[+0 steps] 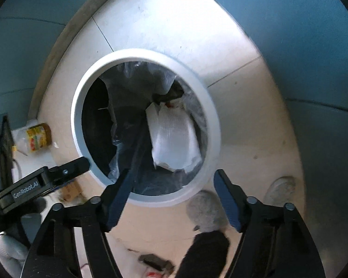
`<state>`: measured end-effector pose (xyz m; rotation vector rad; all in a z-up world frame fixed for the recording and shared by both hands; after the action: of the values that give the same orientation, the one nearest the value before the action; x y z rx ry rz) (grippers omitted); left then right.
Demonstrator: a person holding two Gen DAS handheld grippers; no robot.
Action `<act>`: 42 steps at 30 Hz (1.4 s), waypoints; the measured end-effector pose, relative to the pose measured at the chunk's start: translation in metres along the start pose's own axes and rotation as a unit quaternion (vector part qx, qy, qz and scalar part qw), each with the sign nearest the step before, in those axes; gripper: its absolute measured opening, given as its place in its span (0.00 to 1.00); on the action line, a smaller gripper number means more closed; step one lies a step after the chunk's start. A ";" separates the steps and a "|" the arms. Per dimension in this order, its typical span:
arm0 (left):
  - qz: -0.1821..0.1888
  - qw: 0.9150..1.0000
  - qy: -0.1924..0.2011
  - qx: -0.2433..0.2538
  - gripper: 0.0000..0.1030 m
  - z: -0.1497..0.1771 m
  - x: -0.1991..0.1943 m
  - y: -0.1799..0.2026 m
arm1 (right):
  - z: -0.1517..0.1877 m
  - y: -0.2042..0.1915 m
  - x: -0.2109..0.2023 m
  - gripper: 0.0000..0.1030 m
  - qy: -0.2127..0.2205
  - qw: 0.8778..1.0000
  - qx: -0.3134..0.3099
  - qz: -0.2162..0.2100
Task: Collect trash
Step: 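Carry box and tissue to the bin and open both grippers to drop them, then raise both open grippers from the bin and turn back to the counter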
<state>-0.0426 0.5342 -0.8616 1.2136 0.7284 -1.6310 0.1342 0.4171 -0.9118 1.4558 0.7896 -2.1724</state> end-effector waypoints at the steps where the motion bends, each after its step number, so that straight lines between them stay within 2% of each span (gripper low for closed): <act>1: -0.010 1.000 0.007 0.002 0.89 0.002 -0.007 0.003 | 0.002 0.000 -0.003 0.85 0.004 1.000 -0.008 0.010; 6: -0.055 0.998 0.040 0.012 0.89 0.024 -0.030 0.003 | 0.015 0.001 -0.019 1.00 0.029 0.996 -0.054 0.060; 11: -0.084 0.994 0.071 0.027 0.89 0.058 -0.064 0.003 | 0.037 -0.004 -0.052 1.00 0.058 0.991 -0.081 0.085; 17: -0.095 0.989 0.101 0.044 0.89 0.103 -0.126 0.011 | 0.079 -0.020 -0.128 1.00 0.088 0.986 -0.113 0.087; 30: -0.071 0.979 0.183 0.055 0.89 0.221 -0.311 0.040 | 0.180 -0.050 -0.341 1.00 0.160 0.976 -0.137 0.057; 37: -0.061 0.971 0.220 0.071 0.89 0.278 -0.389 0.064 | 0.236 -0.041 -0.452 1.00 0.186 0.974 -0.128 0.023; 42: -0.058 0.963 0.252 0.082 0.89 0.304 -0.437 0.089 | 0.267 -0.024 -0.520 1.00 0.205 0.972 -0.112 -0.018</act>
<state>-0.0481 0.3842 -0.3435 1.7687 1.0062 -1.5091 0.1272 0.2723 -0.3456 1.8014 1.1642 -1.7539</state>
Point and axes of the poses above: each gripper's, at about its wrist camera, not at the fingertips, and x roughly the way its jaws point, y to its right, z to its underside, the point moved 4 cm from there along x, roughly the way its jaws point
